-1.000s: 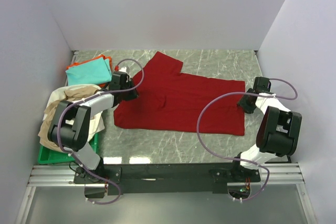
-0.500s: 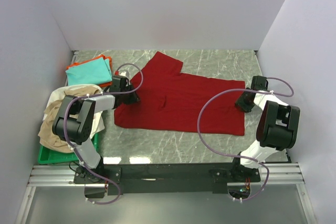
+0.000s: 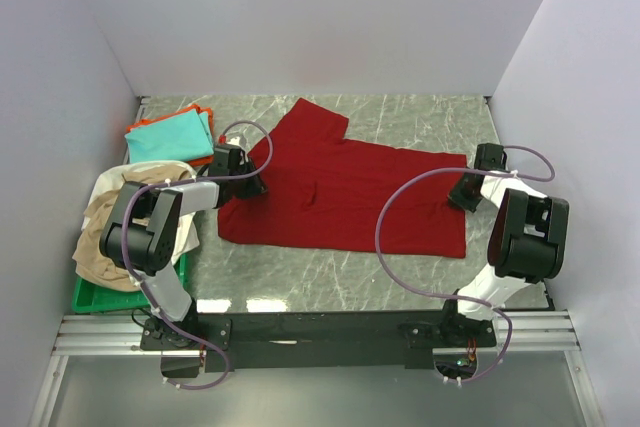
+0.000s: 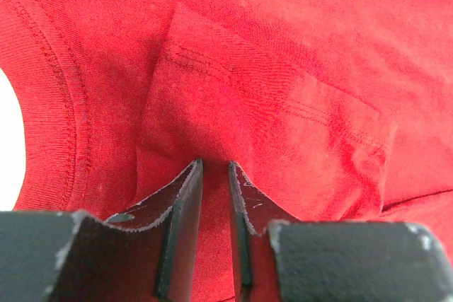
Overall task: Fold and stack the t-shirts
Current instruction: Fold the tshirt
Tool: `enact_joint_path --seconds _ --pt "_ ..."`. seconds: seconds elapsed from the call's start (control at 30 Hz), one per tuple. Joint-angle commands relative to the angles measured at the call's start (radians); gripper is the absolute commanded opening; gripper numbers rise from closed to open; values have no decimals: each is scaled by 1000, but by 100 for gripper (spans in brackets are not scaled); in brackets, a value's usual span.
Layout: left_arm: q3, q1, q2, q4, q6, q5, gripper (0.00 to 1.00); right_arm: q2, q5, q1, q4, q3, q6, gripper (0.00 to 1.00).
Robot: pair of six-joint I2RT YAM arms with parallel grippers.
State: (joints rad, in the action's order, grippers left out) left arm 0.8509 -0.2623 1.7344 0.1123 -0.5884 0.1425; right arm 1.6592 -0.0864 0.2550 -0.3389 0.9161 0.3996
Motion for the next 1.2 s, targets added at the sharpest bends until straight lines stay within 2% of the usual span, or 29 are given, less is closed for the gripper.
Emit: enact_joint_path --seconds 0.0,0.4,0.83,1.17 --pt "-12 1 11 -7 9 -15 28 -6 19 -10 -6 35 -4 0" --pt "-7 0 -7 -19 9 -31 29 -144 125 -10 -35 -11 18 0" --pt "-15 0 -58 -31 21 -58 29 -73 224 -10 -78 24 28 0" --pt "-26 1 -67 -11 10 -92 30 -69 241 -10 -83 21 33 0"
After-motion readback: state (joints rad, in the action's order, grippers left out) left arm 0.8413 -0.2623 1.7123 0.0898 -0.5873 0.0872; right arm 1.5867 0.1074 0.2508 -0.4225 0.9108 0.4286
